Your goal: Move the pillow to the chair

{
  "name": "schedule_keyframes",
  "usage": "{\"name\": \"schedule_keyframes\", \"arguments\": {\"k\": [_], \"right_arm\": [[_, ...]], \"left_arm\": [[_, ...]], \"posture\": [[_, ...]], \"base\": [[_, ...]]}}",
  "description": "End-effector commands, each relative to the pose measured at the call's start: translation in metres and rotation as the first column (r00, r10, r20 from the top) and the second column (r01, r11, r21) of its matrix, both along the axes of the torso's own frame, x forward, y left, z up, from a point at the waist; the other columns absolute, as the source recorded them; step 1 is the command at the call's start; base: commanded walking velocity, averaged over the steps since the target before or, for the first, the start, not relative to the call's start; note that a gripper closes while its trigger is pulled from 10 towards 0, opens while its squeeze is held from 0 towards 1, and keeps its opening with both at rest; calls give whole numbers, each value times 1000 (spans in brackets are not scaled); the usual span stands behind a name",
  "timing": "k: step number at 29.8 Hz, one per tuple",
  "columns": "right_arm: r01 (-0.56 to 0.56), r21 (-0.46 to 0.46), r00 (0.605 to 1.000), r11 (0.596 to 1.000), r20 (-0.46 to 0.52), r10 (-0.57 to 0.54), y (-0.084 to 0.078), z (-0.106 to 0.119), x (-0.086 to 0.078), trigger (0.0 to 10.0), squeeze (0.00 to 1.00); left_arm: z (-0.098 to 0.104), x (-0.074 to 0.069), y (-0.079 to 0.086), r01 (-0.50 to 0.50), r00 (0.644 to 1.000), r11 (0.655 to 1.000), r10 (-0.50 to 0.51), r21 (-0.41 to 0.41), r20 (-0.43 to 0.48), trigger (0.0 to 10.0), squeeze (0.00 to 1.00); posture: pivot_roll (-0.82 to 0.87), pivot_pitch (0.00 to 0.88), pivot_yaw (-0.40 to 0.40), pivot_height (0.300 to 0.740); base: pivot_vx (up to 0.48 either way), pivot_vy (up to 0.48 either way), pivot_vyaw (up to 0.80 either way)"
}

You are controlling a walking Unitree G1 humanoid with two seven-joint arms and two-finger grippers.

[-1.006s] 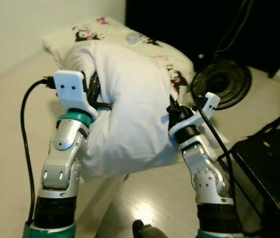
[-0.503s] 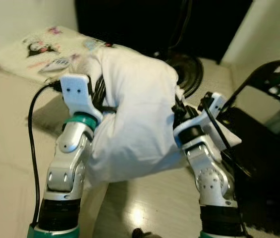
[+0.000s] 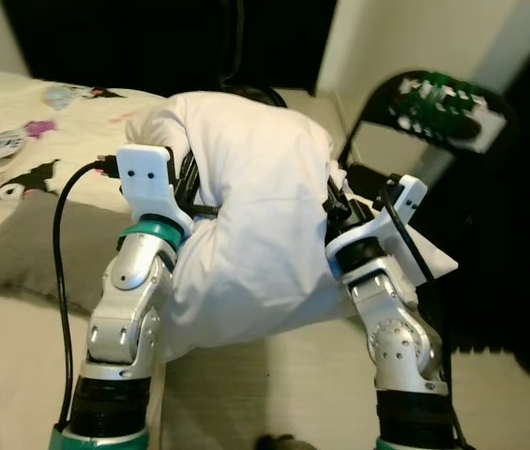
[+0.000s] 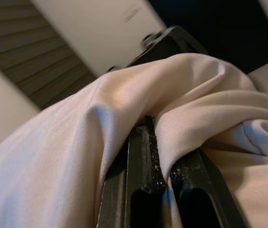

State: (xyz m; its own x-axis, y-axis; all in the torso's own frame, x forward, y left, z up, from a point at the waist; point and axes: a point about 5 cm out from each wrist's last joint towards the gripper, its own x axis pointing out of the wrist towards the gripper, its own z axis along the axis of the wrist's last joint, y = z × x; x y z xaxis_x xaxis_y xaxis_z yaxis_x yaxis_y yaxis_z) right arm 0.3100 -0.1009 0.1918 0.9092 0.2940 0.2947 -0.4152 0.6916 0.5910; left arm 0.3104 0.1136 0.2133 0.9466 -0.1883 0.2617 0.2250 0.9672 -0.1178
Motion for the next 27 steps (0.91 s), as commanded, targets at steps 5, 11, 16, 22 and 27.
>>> {"name": "schedule_keyframes", "arguments": {"k": [5, 11, 16, 22, 27], "right_arm": [[-81, 1, 995, 997, 55, 81, 20, 9, -8, 10000, 0], [-76, -3, 996, 997, 45, 76, 19, 5, -9, 10000, 0], [-78, -5, 996, 997, 32, 78, 20, 2, -9, 10000, 0], [-75, -13, 997, 997, 6, 75, 20, -3, -9, 10000, 0], [-73, -20, 997, 997, -3, 73, 20, -6, -10, 10000, 0]], "left_arm": [[2, -7, -25, 132, 990, 991, -133, 33, 37, 10000, 0], [-2, -7, -24, 127, 991, 991, -129, 43, 35, 10000, 0], [-6, -7, -22, 104, 994, 993, -105, 61, 26, 10000, 0], [-9, -6, -18, 60, 998, 997, -61, 54, 17, 10000, 0], [-9, -6, -15, 49, 999, 998, -50, 49, 19, 10000, 0]], "posture": [[24, 9, 33, 740], [23, 12, 33, 740], [22, 14, 31, 740], [22, 20, 29, 740], [25, 24, 30, 740]], "base": [[0, 0, -800], [0, 0, -800], [0, 0, -800], [0, 0, -374], [177, 0, 0]]}}
